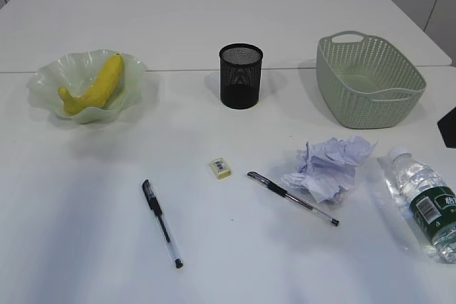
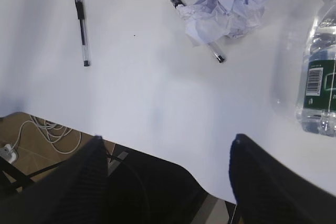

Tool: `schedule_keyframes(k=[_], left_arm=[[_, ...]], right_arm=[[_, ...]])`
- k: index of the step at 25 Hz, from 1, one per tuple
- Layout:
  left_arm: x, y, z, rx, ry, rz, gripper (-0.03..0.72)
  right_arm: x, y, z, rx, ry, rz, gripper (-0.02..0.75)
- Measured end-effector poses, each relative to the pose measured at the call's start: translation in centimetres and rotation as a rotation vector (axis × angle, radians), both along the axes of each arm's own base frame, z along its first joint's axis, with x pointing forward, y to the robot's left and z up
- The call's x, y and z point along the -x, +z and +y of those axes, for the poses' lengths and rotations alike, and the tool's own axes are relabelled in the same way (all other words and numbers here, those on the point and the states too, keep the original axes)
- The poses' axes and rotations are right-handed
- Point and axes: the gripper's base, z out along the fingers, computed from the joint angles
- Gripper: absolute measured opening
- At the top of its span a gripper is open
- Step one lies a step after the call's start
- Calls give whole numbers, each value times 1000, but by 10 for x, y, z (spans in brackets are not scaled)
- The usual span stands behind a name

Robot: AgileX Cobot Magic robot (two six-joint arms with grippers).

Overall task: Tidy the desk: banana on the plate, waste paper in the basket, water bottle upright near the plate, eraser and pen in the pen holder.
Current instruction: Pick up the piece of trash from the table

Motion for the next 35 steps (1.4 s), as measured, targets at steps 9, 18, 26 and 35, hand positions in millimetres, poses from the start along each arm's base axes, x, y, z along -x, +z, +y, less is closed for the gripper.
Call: schedule_keyframes(k=[9, 18, 26, 35], left_arm=[[22, 3, 1, 18, 10, -87, 487], [24, 5, 1, 27, 16, -95, 487], [35, 9, 1, 40, 31, -58, 487], [42, 13, 1, 45, 36, -41, 487]], right_arm=[[0, 0, 0, 2, 5, -3, 536], [-11, 2, -1, 11, -8, -104, 536], [-52, -24, -2, 60, -34, -86, 536], [-104, -78, -1, 83, -72, 22, 536]])
